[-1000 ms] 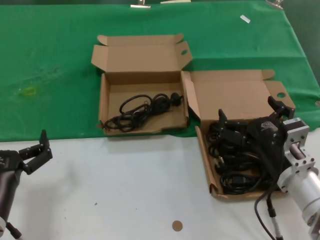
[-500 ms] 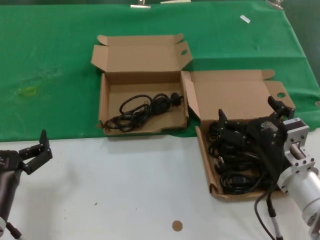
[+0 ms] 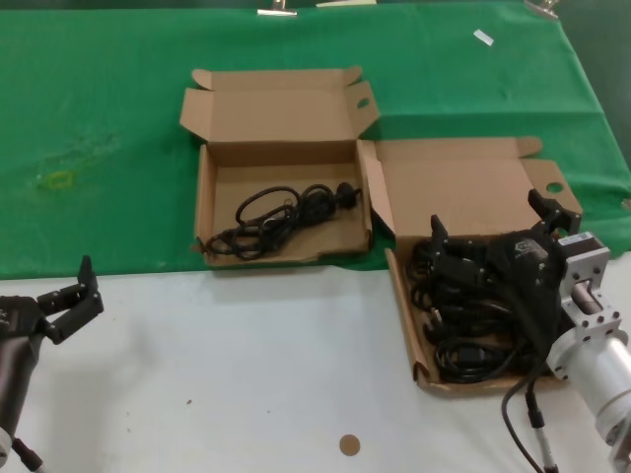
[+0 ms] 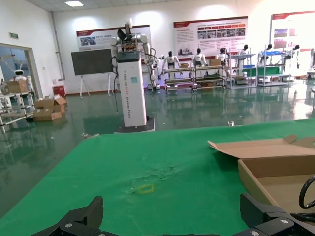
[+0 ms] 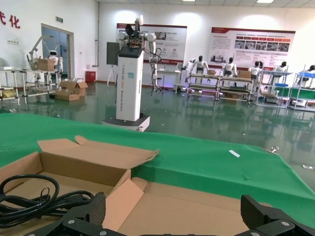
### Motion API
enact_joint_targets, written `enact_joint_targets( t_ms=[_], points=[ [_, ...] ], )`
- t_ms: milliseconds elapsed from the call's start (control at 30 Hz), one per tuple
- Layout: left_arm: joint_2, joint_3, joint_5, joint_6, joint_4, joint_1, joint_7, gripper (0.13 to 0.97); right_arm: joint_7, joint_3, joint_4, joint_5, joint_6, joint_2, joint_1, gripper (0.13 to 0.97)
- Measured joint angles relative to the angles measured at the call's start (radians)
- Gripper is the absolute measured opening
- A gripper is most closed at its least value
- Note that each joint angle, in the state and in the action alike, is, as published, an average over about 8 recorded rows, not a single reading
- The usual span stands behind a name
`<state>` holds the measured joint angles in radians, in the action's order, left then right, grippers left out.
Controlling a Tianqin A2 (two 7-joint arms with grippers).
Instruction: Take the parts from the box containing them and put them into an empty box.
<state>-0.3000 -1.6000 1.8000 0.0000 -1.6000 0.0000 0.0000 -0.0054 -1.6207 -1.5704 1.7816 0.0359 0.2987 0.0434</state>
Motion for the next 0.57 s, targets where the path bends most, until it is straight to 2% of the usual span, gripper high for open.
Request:
enact_joint_targets(
  t_ms=[567],
  points=[
    [0.000, 0.000, 0.000, 0.000, 0.000, 0.000, 0.000, 0.966, 0.000, 0.000, 0.000, 0.000, 0.000, 0.000, 0.000, 0.966]
  ],
)
